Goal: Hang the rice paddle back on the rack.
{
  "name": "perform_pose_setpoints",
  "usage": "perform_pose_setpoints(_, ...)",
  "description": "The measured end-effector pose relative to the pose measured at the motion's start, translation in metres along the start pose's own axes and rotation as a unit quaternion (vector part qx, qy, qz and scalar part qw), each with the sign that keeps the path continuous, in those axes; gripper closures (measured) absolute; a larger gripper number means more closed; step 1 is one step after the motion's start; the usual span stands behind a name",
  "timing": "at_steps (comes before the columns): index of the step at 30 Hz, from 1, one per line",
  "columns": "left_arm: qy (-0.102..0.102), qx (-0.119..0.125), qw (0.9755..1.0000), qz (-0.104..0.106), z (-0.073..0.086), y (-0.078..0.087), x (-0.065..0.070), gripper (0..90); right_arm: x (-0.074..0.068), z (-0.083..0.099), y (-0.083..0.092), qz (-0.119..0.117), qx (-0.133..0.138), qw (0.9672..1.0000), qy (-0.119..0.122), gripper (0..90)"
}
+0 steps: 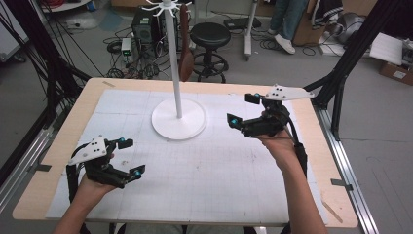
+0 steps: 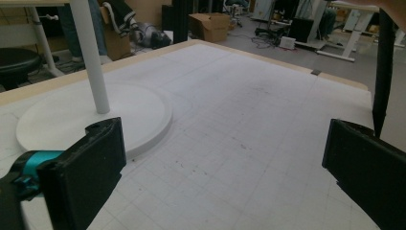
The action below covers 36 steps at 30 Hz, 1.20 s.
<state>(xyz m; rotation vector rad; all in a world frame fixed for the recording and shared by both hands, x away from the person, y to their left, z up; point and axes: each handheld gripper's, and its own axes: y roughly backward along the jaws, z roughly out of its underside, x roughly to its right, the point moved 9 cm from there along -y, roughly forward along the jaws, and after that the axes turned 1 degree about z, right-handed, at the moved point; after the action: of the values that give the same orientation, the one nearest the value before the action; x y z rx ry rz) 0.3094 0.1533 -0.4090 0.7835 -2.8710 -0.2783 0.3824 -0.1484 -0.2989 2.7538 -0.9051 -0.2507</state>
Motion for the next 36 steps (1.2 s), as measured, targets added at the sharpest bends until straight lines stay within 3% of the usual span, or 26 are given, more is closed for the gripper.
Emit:
perform_pose_setpoints(11,0.003,0.009,1.0000,-0.001,-0.002,0.000,-0.001,1.7,-0.014,0.025,0.018,-0.003,0.013,0.9998,-0.013,0.3)
perform_pose_setpoints(30,0.011,0.023,0.9996,-0.012,-0.005,0.006,-0.006,1.7,-0.040,0.082,0.026,-0.003,-0.009,0.9996,-0.025,0.3)
perform_pose_setpoints(36,0.012,0.024,0.9996,-0.009,-0.005,0.008,-0.006,1.7,-0.041,0.098,0.029,0.005,-0.012,0.9996,-0.024,0.3)
